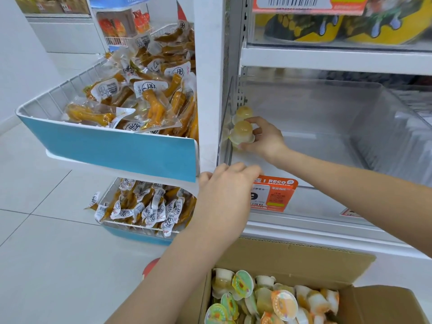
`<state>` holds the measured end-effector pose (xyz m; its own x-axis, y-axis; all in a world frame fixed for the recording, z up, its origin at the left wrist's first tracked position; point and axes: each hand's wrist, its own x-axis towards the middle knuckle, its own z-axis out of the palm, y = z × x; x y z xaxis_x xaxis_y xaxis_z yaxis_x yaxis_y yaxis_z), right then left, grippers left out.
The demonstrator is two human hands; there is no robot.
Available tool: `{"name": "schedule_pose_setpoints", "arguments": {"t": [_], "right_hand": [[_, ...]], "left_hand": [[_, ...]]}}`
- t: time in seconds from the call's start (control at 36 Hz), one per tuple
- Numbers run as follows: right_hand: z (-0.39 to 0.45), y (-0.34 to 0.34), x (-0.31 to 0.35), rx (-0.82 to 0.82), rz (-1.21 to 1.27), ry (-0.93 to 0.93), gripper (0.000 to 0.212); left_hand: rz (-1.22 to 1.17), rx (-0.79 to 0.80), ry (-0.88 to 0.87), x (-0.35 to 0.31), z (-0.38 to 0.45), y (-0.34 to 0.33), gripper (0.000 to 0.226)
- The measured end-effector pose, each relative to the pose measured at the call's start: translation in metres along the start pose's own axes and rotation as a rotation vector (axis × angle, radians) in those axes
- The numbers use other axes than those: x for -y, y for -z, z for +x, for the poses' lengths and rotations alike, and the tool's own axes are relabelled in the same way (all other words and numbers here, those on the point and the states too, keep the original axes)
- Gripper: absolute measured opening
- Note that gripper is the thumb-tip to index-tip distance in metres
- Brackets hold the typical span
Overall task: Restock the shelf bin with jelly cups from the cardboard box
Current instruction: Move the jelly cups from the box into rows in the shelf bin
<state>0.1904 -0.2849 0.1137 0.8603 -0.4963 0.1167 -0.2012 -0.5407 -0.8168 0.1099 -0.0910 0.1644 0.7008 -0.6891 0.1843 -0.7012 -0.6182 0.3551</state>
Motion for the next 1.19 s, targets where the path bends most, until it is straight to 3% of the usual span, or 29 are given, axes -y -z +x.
{"name": "schedule_pose_setpoints", "arguments": {"t": [0.19, 0.31, 0.44, 0.58, 0.69, 0.81, 0.89, 0.97, 1.08, 1.19], "right_hand": [[0.001, 0.0, -0.003, 0.022, -0.01, -0.017, 0.068], [-0.004, 0.011, 0.002, 0.034, -0.011, -0.025, 0.072], [-0.039, 0.059, 0.022, -0.171, 0.077, 0.04, 0.048], [-0.144, 0.102, 0.028, -0.327, 0.081, 0.297, 0.027], [-0.233, 0.091, -0.012, -0.301, 0.023, 0.262, 0.027], [-0.293, 0.047, -0.084, -0.013, -0.108, 0.036, 0.029], [-0.32, 0.015, -0.131, 0.22, -0.147, -0.116, 0.028], [-0.327, -0.013, -0.164, 0.369, -0.201, -0.142, 0.031], [-0.311, -0.053, -0.188, 0.416, -0.21, -0.174, 0.048], [-0.29, -0.089, -0.199, 0.442, -0.212, -0.149, 0.063]], "left_hand": [[0.063, 0.003, -0.02, 0.0, 0.001, 0.0, 0.033], [0.065, -0.013, -0.045, 0.004, 0.0, 0.005, 0.02], [0.008, -0.113, -0.066, 0.014, -0.012, 0.016, 0.019], [-0.112, -0.297, -0.116, 0.027, -0.041, 0.026, 0.013], [-0.292, -0.006, -0.047, 0.03, -0.062, 0.014, 0.019], [-0.288, 0.334, 0.002, 0.029, -0.078, -0.038, 0.016], [-0.066, 0.522, 0.001, 0.039, -0.093, -0.103, 0.019], [0.194, 0.709, 0.03, 0.065, -0.113, -0.164, 0.027], [0.26, 0.82, 0.104, 0.088, -0.142, -0.222, 0.04], [0.451, 0.809, -0.031, 0.085, -0.16, -0.26, 0.058]]}}
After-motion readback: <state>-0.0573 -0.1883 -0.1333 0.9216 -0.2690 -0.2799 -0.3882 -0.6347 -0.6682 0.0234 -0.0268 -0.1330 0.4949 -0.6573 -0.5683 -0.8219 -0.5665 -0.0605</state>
